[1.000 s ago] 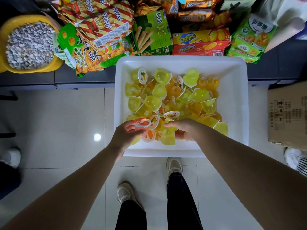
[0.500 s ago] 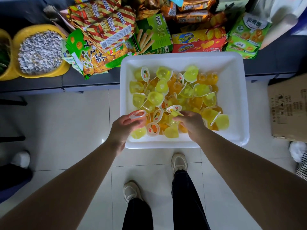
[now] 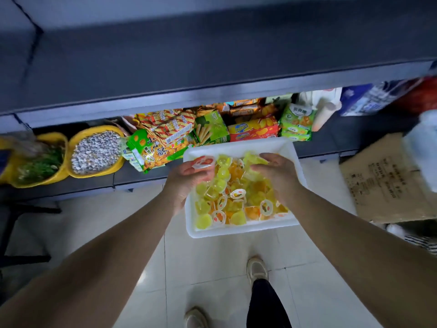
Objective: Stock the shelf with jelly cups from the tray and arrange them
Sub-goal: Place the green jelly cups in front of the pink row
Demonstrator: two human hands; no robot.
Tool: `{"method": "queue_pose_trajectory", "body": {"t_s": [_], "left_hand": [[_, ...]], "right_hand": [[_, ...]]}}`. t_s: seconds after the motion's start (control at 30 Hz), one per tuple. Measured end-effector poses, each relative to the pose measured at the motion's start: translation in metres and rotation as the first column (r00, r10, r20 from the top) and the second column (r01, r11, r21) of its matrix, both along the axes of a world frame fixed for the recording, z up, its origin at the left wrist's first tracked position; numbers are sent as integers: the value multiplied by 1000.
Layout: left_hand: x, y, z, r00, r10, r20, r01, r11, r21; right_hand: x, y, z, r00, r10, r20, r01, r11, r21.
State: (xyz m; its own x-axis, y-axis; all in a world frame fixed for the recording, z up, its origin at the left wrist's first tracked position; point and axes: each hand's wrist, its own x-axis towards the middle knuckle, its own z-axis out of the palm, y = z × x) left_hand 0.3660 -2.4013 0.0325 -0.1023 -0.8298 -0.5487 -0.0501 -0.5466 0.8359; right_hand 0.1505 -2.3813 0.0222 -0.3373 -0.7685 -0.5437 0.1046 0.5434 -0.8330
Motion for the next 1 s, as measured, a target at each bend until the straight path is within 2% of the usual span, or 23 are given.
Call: {"method": "queue_pose_trajectory", "body": {"t_s": [0.23,0.4,0.6,0.8,1.0], "left_hand": [[0,-8,184,999,-25,44,37,953,-299],[-3,-10,326,998,-22,52,45,862,-505],[-2,-30,469,997,-30,77,75,726,-683],[-8,-72,551,998,51,43,1,636,-772],[-9,-142,563,984,168,62,-62,645,-762]], "right_hand": [[13,5,210,985,20,-172,-81,933,-351],[23,10,356,970,-35,-240,-107,826,-554],[20,1,499,956,-55,-287,-165,709,-686],[14,-41,581,946,-85,-312,-201,600,-774],[5,-125,596,944,-39,-328,-246,579,-777]]}}
